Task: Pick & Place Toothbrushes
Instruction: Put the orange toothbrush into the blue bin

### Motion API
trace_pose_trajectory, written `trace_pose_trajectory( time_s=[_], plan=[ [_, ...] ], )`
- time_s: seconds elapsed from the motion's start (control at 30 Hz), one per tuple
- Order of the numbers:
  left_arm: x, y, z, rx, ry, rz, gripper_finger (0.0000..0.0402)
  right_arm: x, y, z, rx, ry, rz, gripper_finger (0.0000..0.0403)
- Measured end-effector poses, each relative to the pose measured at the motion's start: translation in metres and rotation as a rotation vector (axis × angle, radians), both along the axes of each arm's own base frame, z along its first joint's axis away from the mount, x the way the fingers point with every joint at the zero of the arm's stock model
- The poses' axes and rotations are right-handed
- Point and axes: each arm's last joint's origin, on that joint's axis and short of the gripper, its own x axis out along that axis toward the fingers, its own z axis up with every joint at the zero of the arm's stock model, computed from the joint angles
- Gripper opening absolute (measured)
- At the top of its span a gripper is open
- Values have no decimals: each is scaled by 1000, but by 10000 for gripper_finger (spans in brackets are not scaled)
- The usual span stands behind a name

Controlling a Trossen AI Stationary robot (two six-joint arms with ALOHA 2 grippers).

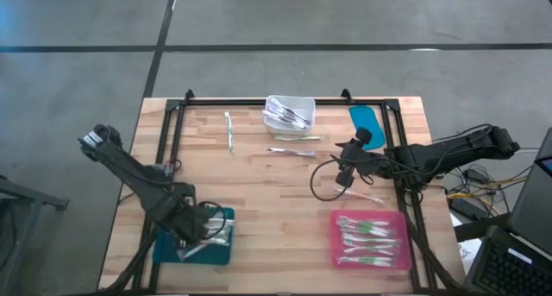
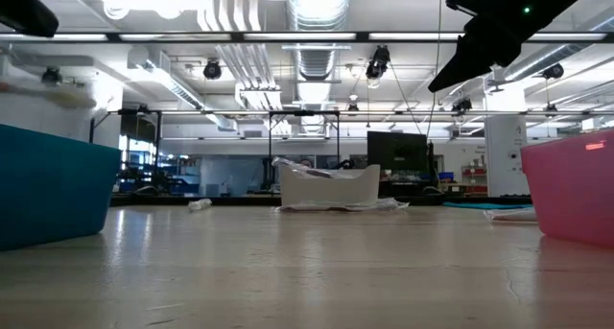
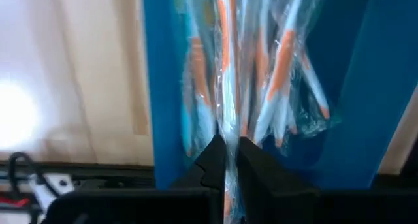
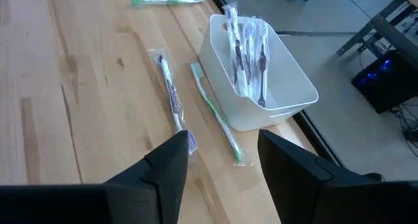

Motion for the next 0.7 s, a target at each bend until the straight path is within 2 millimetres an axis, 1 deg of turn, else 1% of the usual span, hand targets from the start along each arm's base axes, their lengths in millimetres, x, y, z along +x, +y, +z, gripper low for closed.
trace_pose_trajectory(
  time_s=[0.1, 0.3, 0.4, 0.53, 0.7],
  plan=[
    [-1, -2, -9, -36, 22, -41, 23, 0, 0, 0, 0, 0, 0, 188],
    [-7, -3, -26, -24, 43, -97, 26, 0, -1, 0, 1, -4, -7, 196],
    [-12, -1, -34, -6, 54, -107, 25, 0, -3, 0, 2, -6, -16, 191],
    [-15, 1, -43, -32, 22, -99, 28, 1, -3, 1, 4, -16, -17, 182],
    [-21, 7, -50, -26, 2, -45, 34, 1, -3, 1, 3, -20, -17, 171]
  ],
)
